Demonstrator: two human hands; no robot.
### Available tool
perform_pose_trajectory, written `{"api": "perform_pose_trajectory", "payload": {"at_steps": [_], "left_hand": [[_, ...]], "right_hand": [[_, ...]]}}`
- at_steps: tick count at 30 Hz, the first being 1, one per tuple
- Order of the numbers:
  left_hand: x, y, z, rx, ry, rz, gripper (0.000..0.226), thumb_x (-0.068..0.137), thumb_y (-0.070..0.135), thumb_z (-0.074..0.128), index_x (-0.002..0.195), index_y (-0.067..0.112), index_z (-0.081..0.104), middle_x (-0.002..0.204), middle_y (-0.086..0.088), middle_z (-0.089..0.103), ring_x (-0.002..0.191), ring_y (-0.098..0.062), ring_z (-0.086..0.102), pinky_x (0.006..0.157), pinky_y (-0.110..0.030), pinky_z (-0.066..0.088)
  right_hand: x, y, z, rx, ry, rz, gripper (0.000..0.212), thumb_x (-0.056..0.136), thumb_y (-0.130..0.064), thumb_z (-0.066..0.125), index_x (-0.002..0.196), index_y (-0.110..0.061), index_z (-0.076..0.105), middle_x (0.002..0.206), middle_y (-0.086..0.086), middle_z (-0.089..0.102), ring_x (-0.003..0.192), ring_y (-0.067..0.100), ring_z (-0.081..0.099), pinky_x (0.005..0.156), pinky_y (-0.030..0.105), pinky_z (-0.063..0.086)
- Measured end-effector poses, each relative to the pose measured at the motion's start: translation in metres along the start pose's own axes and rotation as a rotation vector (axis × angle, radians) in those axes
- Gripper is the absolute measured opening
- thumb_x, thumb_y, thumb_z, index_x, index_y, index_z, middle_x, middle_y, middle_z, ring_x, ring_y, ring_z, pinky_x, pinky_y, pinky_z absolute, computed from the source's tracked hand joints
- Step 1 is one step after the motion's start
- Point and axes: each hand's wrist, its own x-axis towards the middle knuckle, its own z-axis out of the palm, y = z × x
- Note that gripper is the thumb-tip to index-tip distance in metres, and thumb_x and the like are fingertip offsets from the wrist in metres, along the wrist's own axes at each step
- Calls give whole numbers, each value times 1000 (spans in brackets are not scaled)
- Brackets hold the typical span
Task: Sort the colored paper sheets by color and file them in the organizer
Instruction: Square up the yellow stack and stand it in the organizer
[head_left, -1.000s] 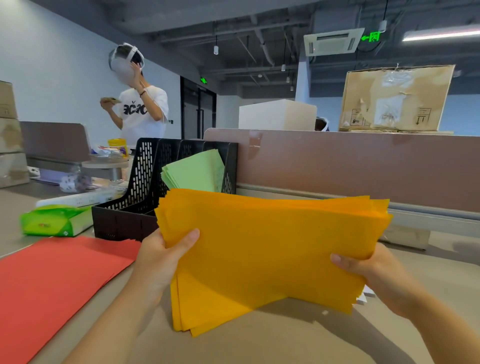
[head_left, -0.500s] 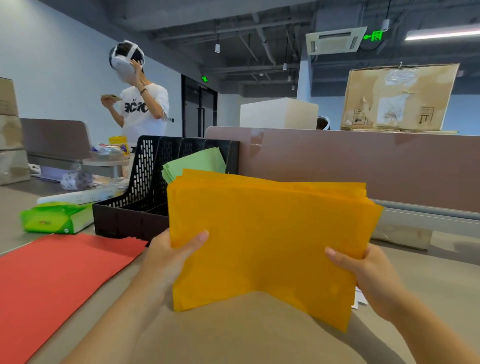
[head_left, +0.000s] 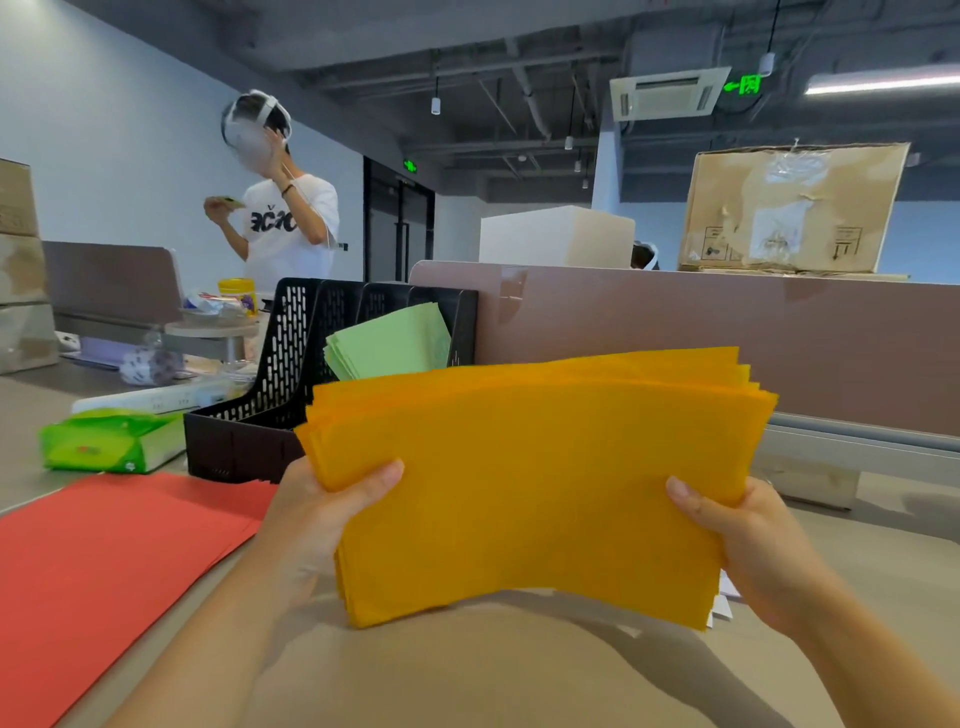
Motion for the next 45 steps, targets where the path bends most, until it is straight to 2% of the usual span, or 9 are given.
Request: {"api": "perform_pose_trajectory", "payload": {"at_steps": [7, 11, 14, 17, 22, 24, 27, 33, 45], "left_hand": [[-6, 0, 13, 129, 80, 0, 20, 67, 36, 70, 86, 32, 70, 81, 19, 74, 78, -4, 71, 66, -29, 53], [-4, 6, 10, 48, 145, 3, 20, 77, 23, 66, 95, 30, 65, 79, 18, 74, 72, -2, 70, 64, -28, 50], [0, 1, 5, -4, 129, -121, 27, 72, 25, 68, 99, 26, 65, 81, 12, 75, 76, -12, 72, 64, -32, 50], [-1, -6, 8, 3, 160, -183, 28, 67, 29, 71, 94, 26, 68, 84, 7, 76, 89, -23, 69, 76, -40, 53], [-2, 2, 11, 138, 300, 13, 37, 70, 34, 73, 105, 31, 60, 94, 9, 71, 91, -14, 67, 71, -33, 52], [-3, 8, 9, 267, 335, 136, 64, 68, 39, 72, 126, 33, 46, 101, 15, 64, 92, -5, 64, 76, -30, 52], [-1, 18, 11, 508, 355, 281, 85, 73, 42, 72, 142, 40, 24, 118, 17, 54, 103, -1, 55, 87, -33, 49], [2, 25, 24, 986, 335, 429, 71, 82, 49, 62, 144, 43, 29, 139, -2, 32, 98, -7, 40, 77, -32, 44], [3, 22, 25, 1031, 376, 397, 54, 85, 46, 60, 136, 36, 46, 140, -4, 33, 115, -24, 47, 78, -37, 49]], "right_hand": [[-2, -9, 16, -9, 3, -67, 78, 33, -67, 81, 102, -36, 59, 95, -14, 73, 82, 6, 71, 65, 30, 47], [0, -14, 15, -8, 48, -42, 55, 52, -60, 72, 99, -35, 55, 82, -23, 72, 81, 15, 70, 67, 30, 49], [-3, -2, 14, -30, 12, 25, 76, 39, -63, 82, 104, -33, 57, 92, -15, 74, 85, 17, 71, 66, 31, 52], [-3, 10, 18, -1, 53, 82, 46, 61, -37, 72, 105, -33, 58, 100, -7, 71, 93, 22, 65, 81, 44, 47], [-1, 0, 18, -95, 99, -26, 59, 49, -58, 78, 100, -34, 60, 92, -12, 73, 85, 12, 69, 69, 31, 51], [0, -14, 17, -150, 196, -142, 43, 64, -39, 70, 105, -31, 59, 98, -15, 69, 88, 8, 67, 74, 30, 54], [4, -37, 13, -445, 314, -317, 61, 77, -26, 67, 131, -35, 41, 114, -16, 53, 93, 6, 57, 77, 23, 51], [6, -52, 13, -1119, 200, -472, 70, 85, -22, 64, 128, -54, 18, 126, -16, 31, 92, 2, 35, 61, 4, 34], [7, -46, 9, -1057, 291, -480, 53, 83, -18, 65, 133, -28, 49, 132, 2, 44, 102, 8, 35, 79, 21, 38]]}}
